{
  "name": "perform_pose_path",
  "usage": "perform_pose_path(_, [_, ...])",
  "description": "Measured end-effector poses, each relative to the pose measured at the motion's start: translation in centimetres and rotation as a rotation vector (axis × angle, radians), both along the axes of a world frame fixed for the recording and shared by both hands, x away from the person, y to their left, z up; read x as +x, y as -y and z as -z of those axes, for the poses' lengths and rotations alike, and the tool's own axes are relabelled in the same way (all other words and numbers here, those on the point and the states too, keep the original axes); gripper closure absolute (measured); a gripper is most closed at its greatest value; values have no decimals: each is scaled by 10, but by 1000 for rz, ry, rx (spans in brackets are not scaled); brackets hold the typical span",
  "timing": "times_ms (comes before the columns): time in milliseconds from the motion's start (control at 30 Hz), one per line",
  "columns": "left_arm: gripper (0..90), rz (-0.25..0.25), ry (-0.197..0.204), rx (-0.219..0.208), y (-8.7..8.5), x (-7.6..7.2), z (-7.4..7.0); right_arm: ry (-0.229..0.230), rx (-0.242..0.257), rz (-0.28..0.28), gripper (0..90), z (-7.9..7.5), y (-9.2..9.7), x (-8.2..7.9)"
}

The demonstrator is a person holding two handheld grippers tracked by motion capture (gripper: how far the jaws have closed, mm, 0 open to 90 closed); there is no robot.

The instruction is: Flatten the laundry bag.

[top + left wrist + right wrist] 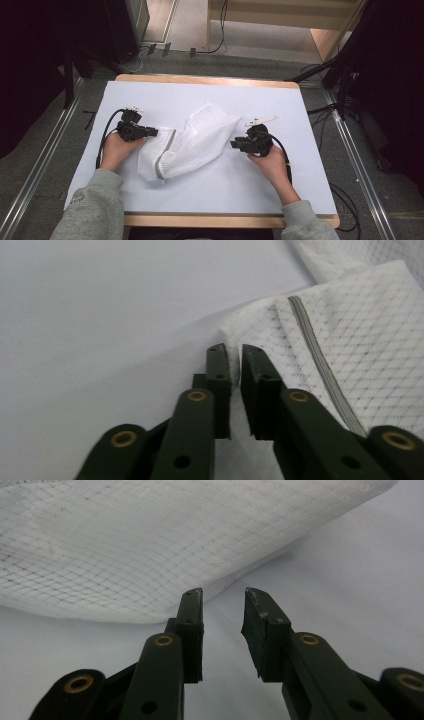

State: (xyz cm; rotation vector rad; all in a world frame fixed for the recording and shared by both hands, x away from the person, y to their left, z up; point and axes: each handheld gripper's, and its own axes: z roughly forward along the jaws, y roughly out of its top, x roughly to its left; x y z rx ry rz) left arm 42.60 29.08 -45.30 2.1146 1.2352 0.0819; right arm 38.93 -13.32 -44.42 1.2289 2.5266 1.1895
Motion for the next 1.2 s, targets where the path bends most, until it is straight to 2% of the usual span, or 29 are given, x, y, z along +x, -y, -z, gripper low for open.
perform_pose_path(33, [888,2,-2,0,0,0,0,0,-1,-1,716,0,0,0])
perform_pose_path(133, [900,-7,-3,-6,-3,-1,-3,4,0,-1,716,0,0,1])
perform_pose_path(333, [900,-72,56,-58,-24,-11,-19,-4,1,6,716,1,1,5])
perform_pose_path(533, [900,-134,70,-85,-48,-24,-25,5,6,6,715,1,0,10])
perform_pose_path(667, [900,-180,81,-84,-64,-34,-27,5,6,0,715,0,-2,13])
perform_pose_path(800, [900,-205,75,-69,-76,-43,-26,6,13,0,715,1,-4,17])
perform_pose_path(967, [900,-264,68,-67,-94,-55,-24,7,11,0,715,-1,-6,23])
perform_pose_path(1133, [900,-287,47,-56,-102,-64,-21,10,16,17,714,-1,-5,31])
perform_pose_path(1200, [900,-291,43,-53,-105,-67,-20,14,34,26,714,0,-4,34])
